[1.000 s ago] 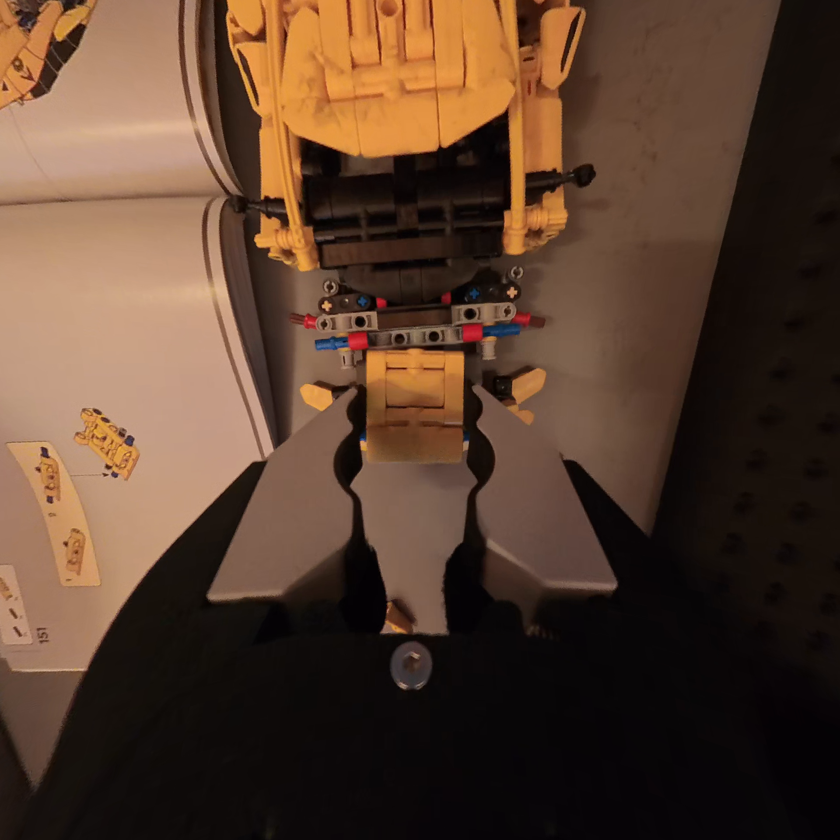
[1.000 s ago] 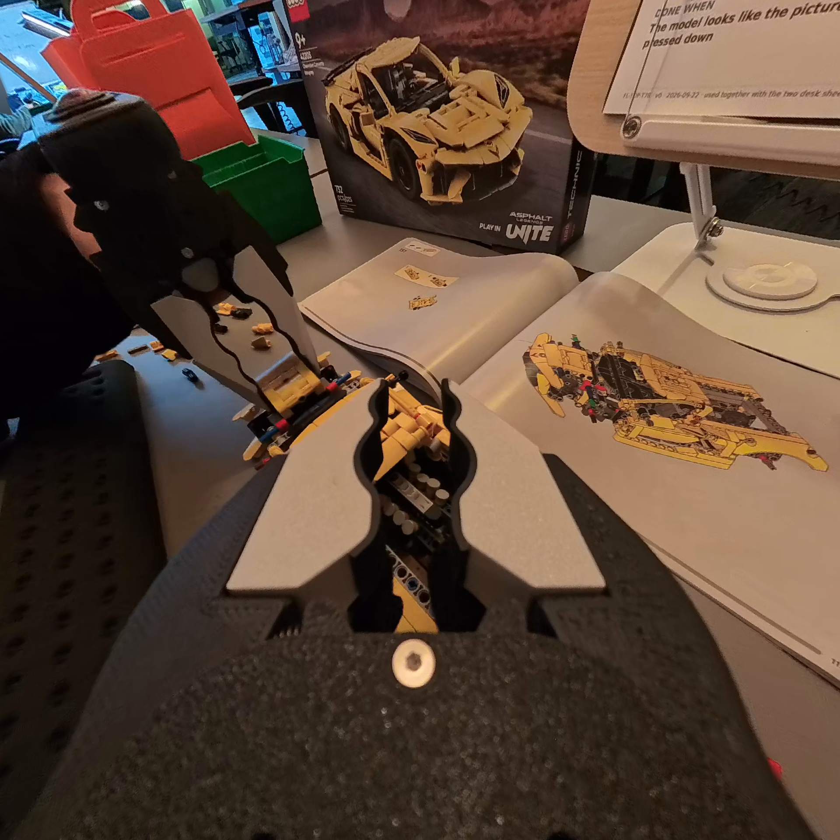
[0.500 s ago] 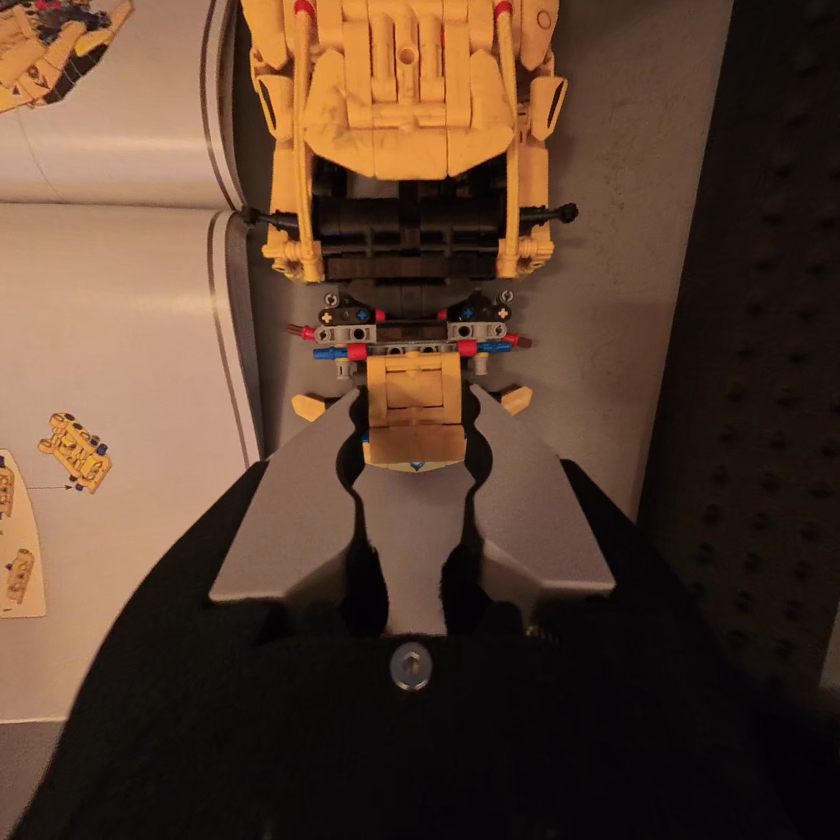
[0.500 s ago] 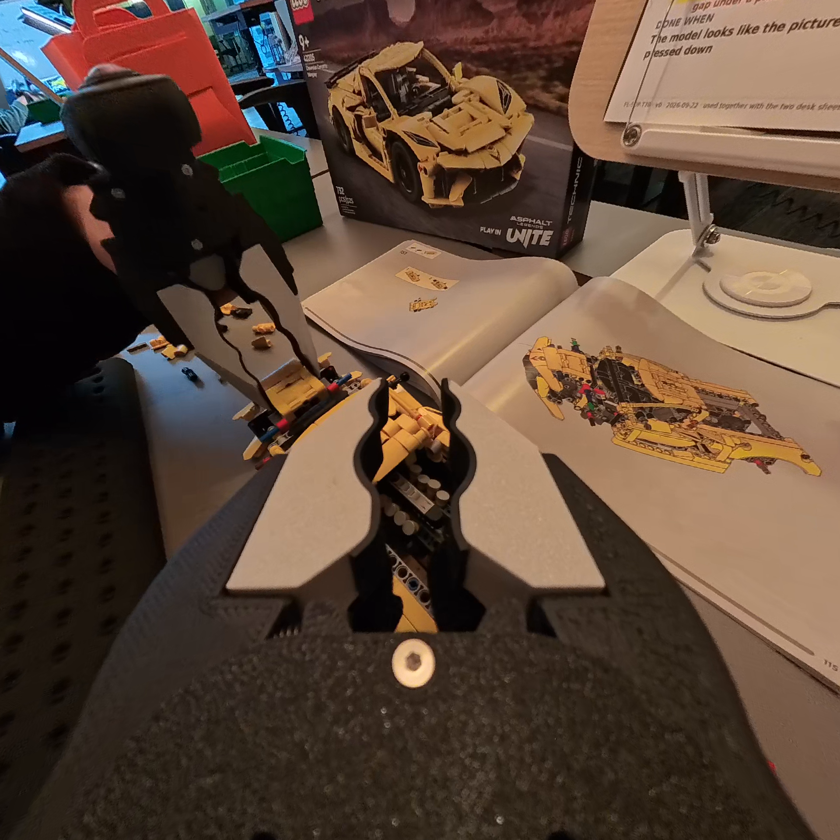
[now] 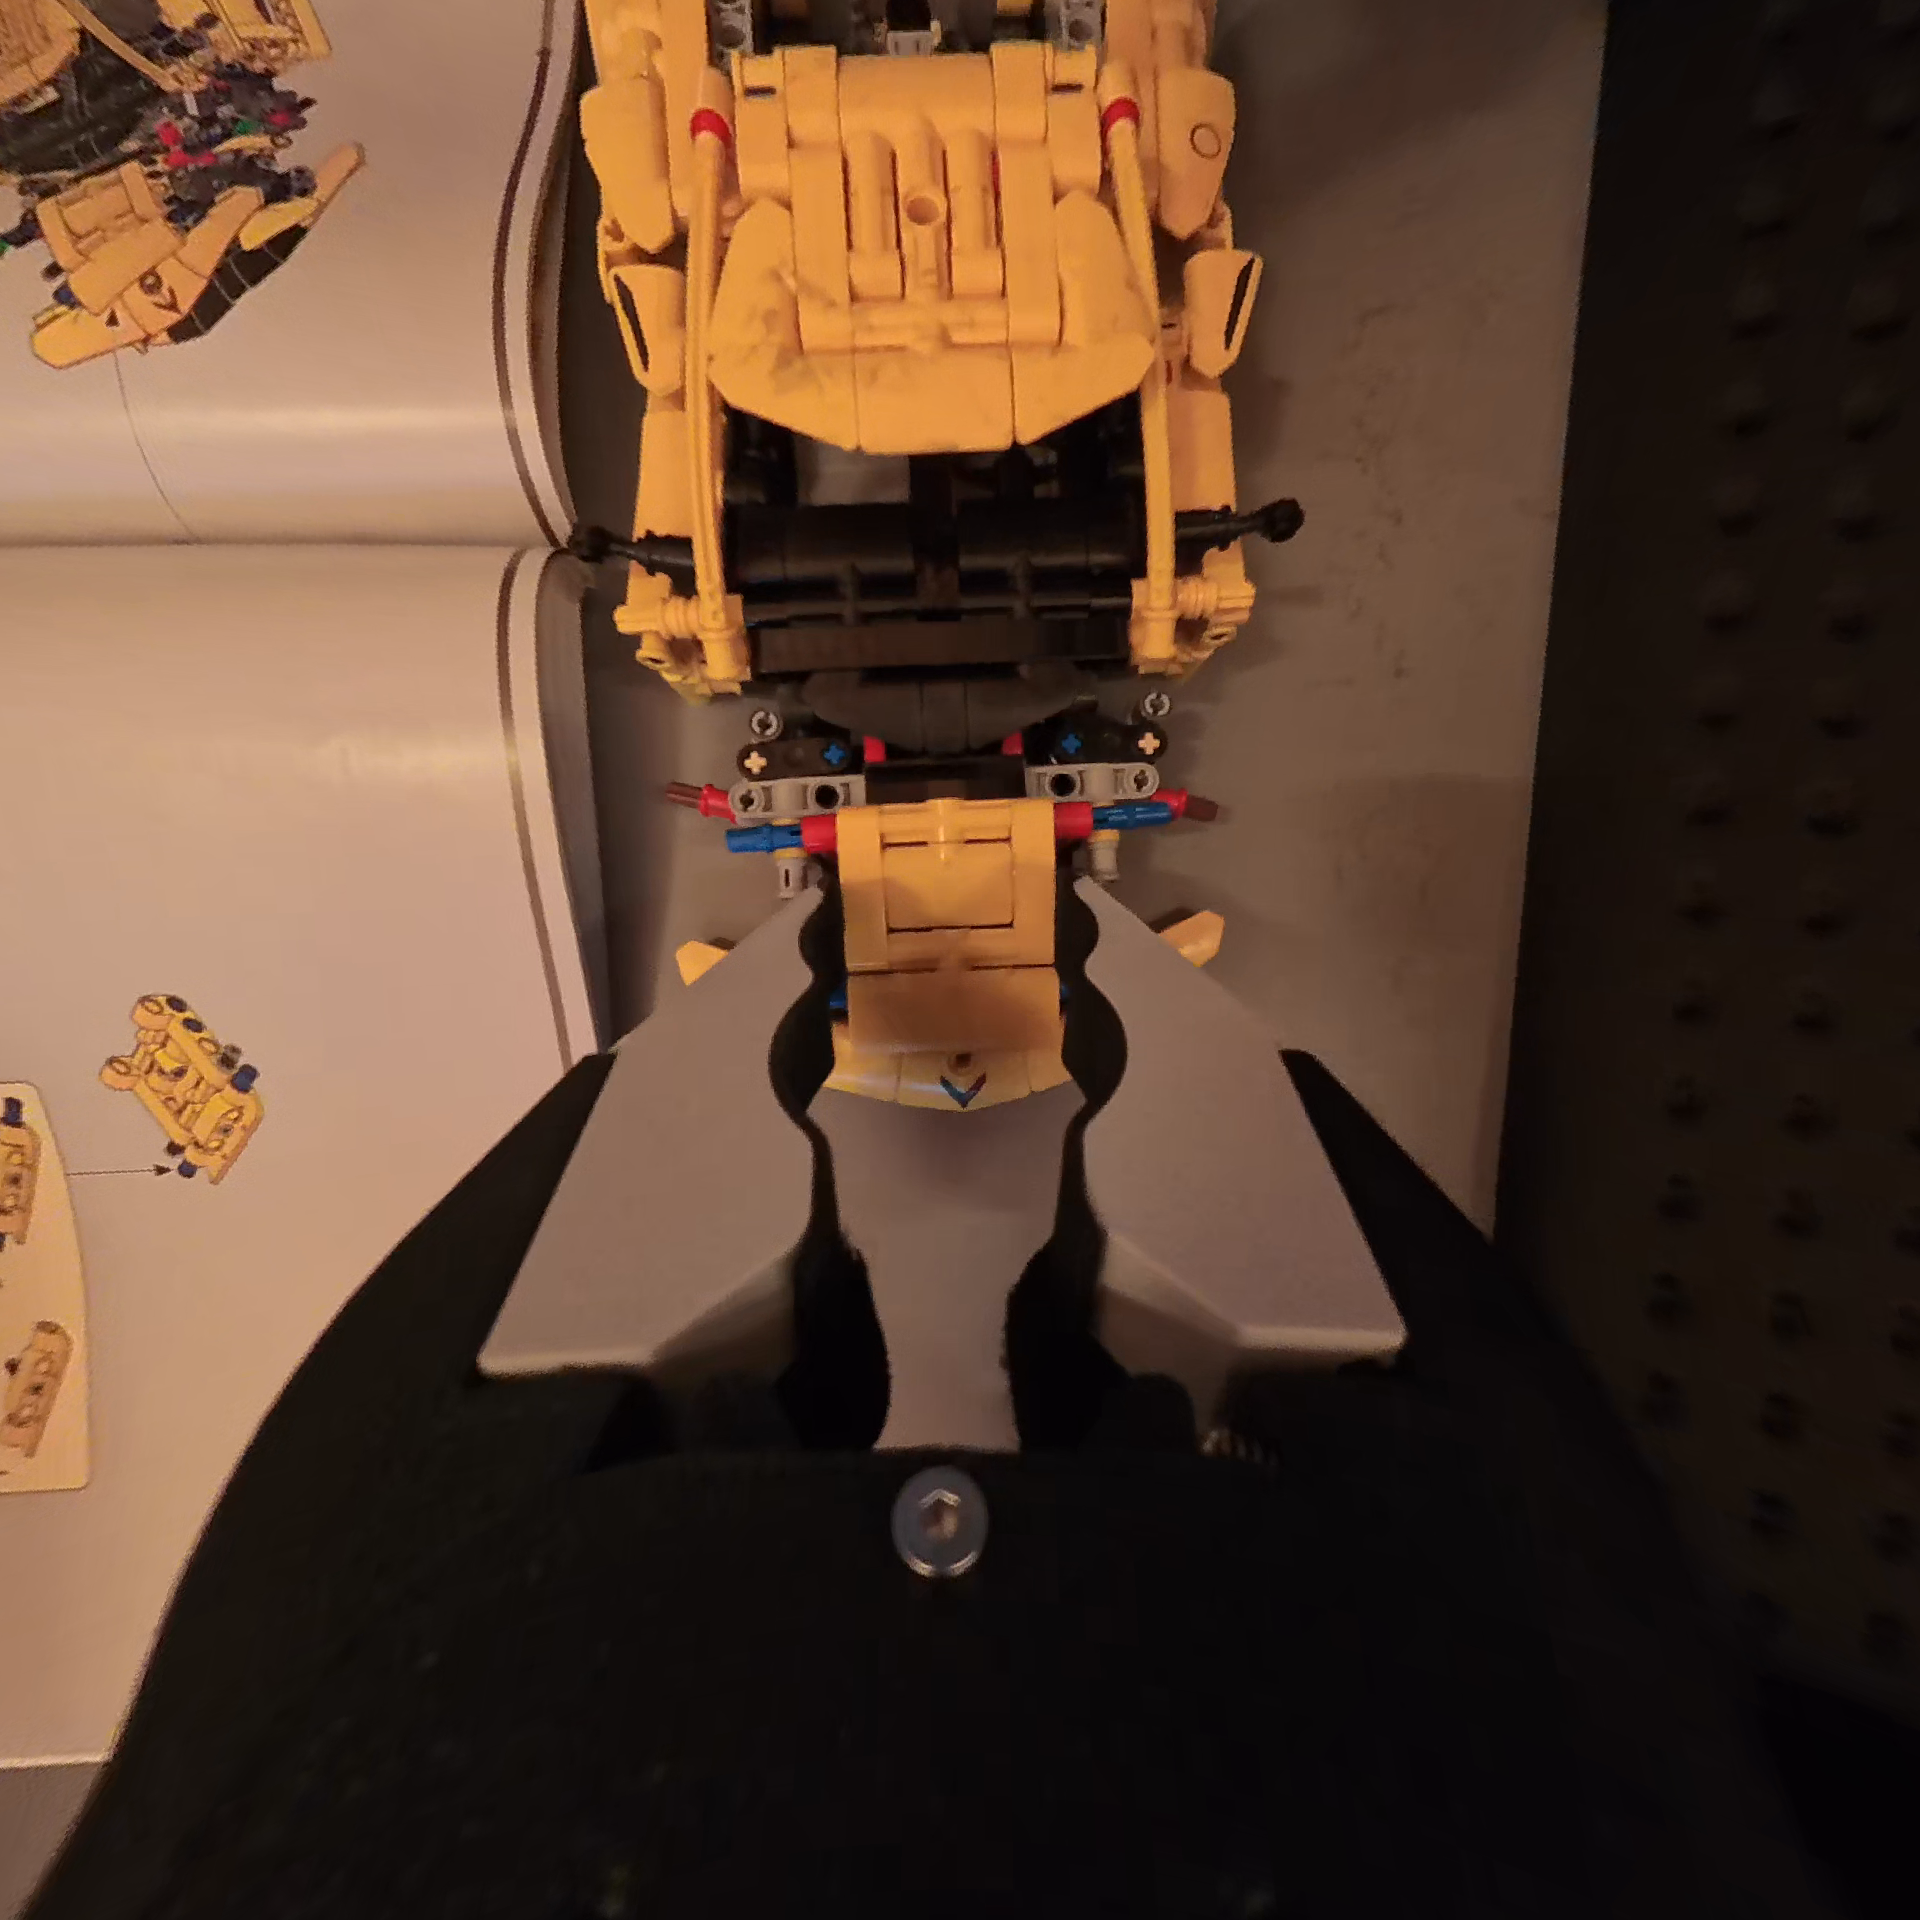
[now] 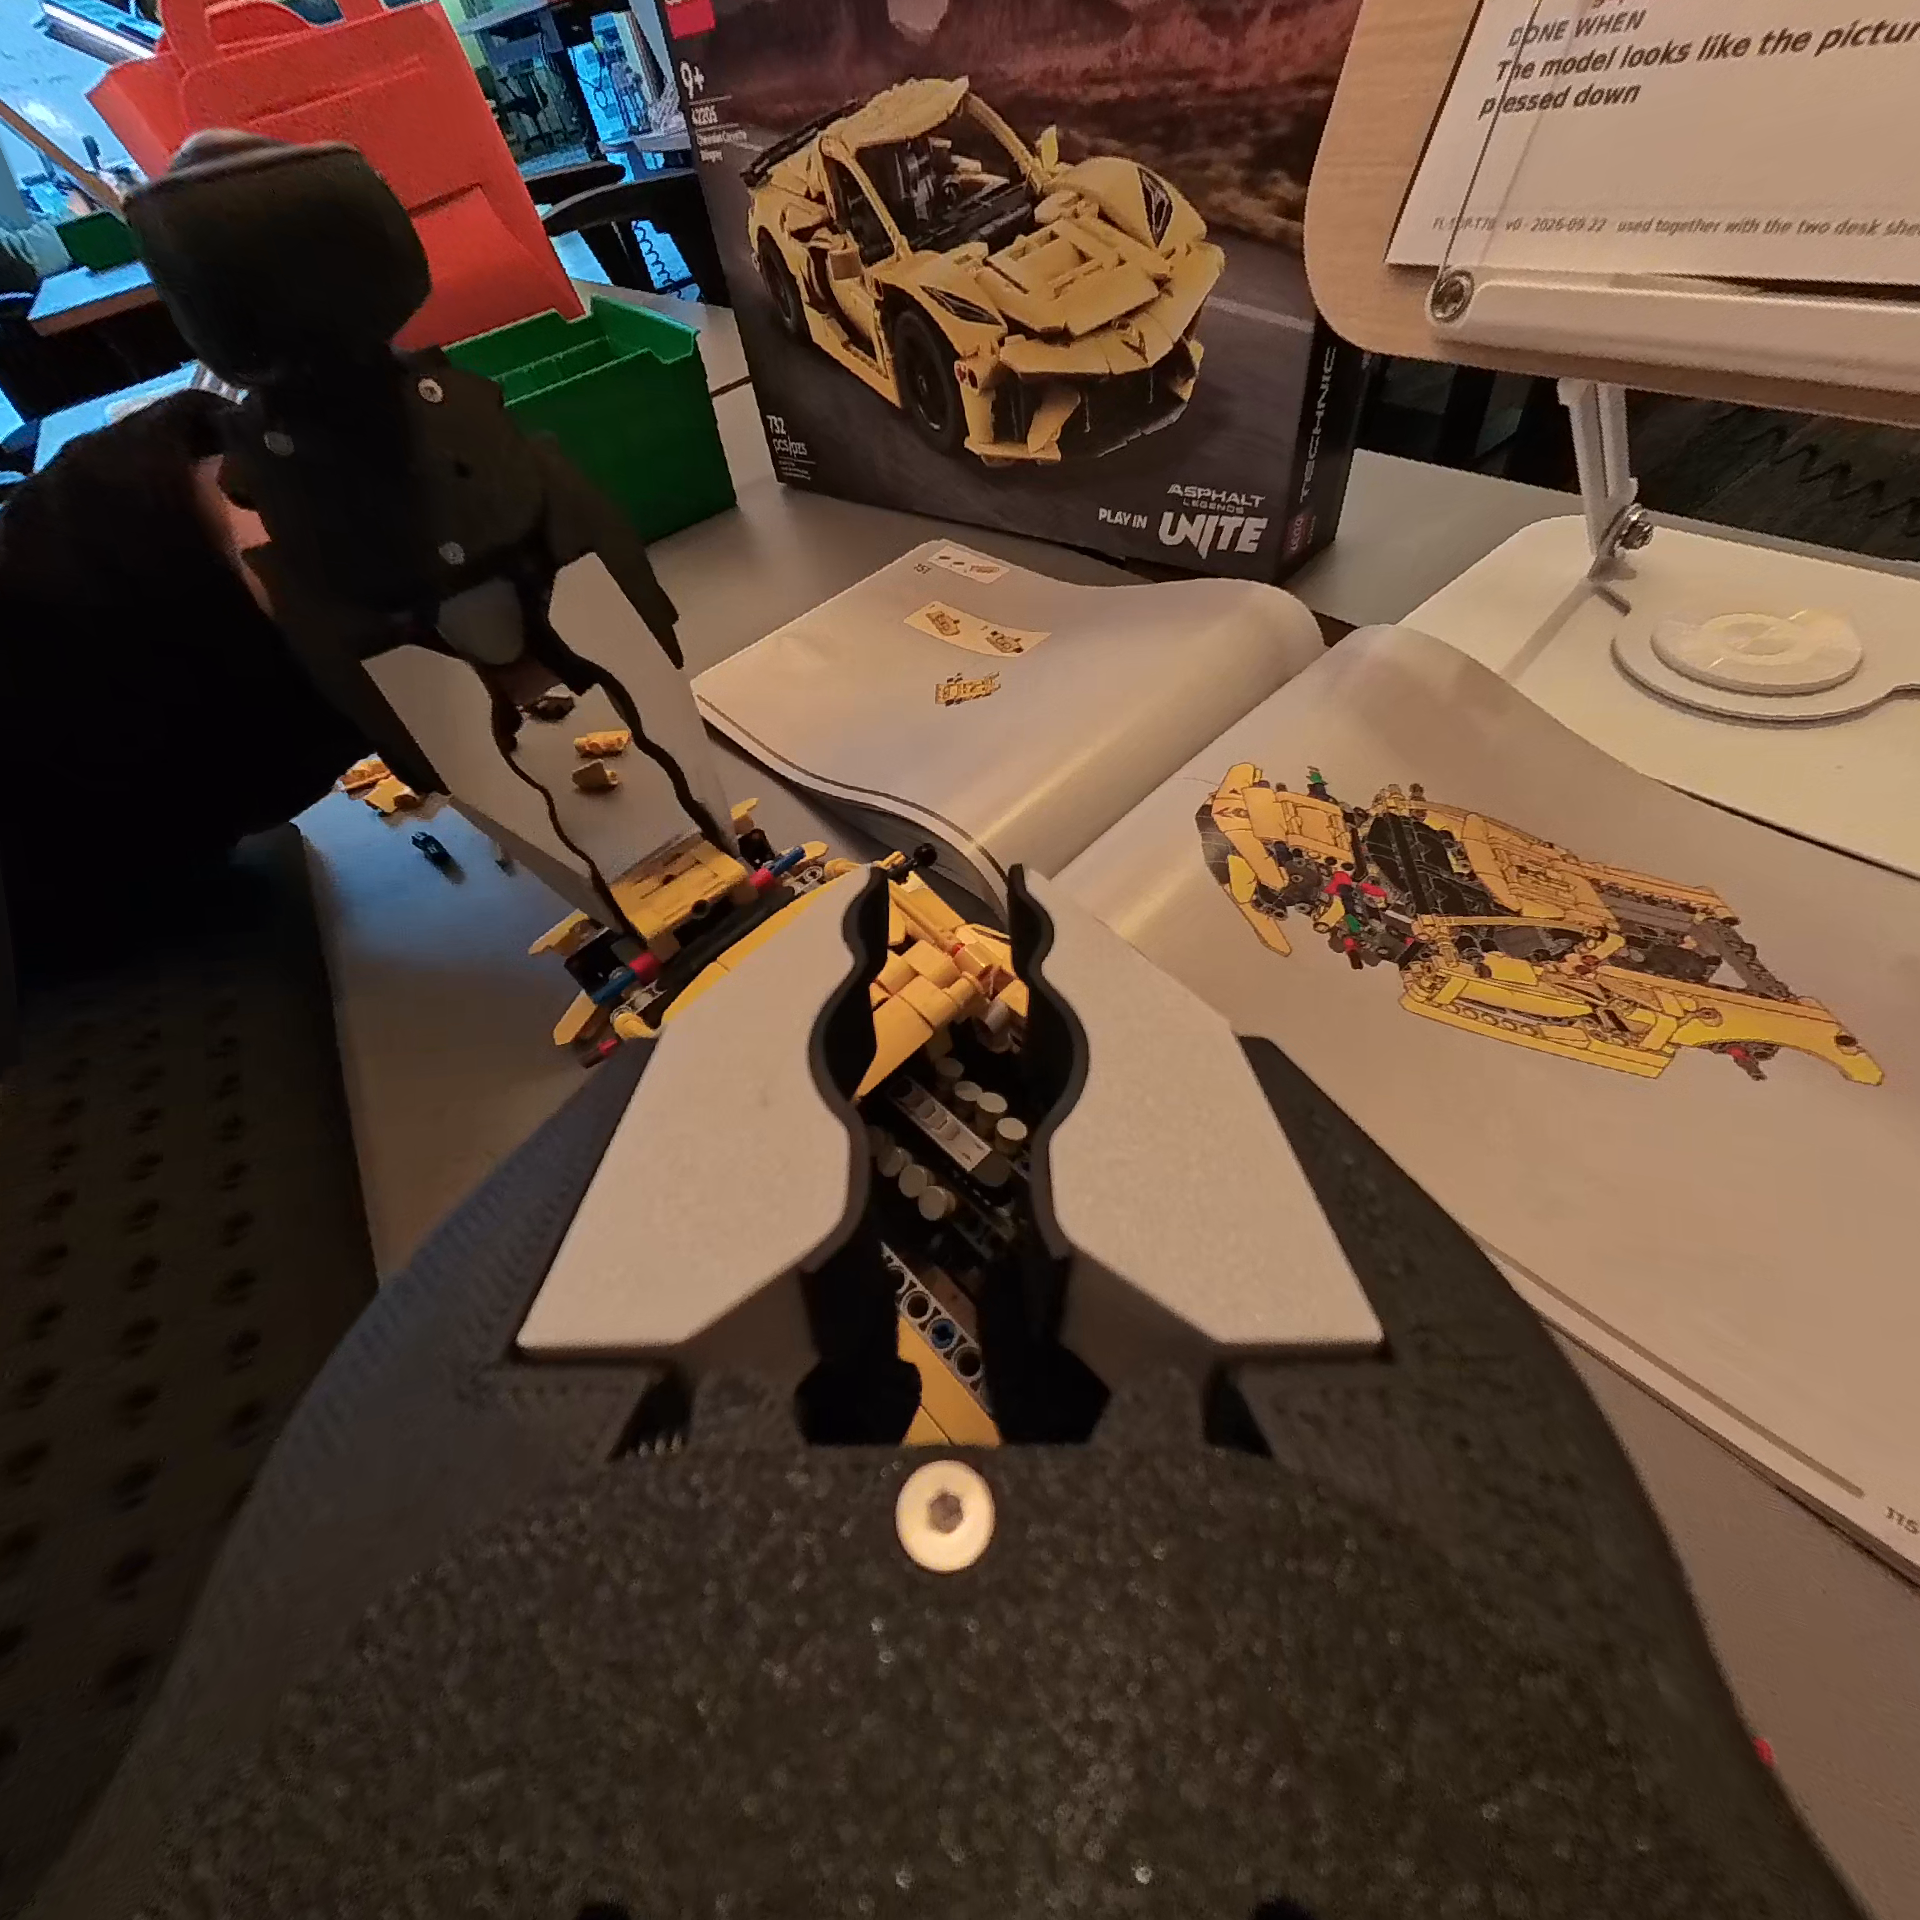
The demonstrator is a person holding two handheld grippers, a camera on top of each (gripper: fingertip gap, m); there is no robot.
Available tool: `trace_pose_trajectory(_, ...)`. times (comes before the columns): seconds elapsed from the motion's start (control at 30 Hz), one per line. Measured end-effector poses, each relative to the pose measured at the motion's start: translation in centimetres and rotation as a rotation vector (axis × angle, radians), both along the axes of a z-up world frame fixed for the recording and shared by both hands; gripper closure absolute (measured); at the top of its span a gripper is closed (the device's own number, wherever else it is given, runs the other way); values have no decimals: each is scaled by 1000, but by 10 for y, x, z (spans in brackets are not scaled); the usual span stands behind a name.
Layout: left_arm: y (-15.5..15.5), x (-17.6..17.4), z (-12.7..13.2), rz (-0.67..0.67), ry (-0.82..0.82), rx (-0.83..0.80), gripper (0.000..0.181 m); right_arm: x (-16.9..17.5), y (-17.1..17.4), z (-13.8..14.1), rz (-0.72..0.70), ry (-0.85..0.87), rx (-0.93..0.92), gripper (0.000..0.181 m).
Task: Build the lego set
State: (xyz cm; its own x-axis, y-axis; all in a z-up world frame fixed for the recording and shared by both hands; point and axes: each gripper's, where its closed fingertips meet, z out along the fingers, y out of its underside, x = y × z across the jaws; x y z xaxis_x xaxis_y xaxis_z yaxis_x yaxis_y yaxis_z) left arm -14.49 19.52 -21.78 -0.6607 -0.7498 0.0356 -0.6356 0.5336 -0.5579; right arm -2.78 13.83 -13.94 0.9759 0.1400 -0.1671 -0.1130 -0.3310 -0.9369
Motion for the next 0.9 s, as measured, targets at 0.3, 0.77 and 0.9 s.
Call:
trace_pose_trajectory(0.3,0,-1,0,0,7,-1,141,-1,0,0,2,-4,-2,159)
trace_pose_trajectory(0.77,0,-1,0,14,-10,-35,141,-1,0,-1,5,-6,-5,160)
trace_pose_trajectory(0.9,2,-3,1,29,-4,-57,140,-1,0,0,4,-5,-2,160)
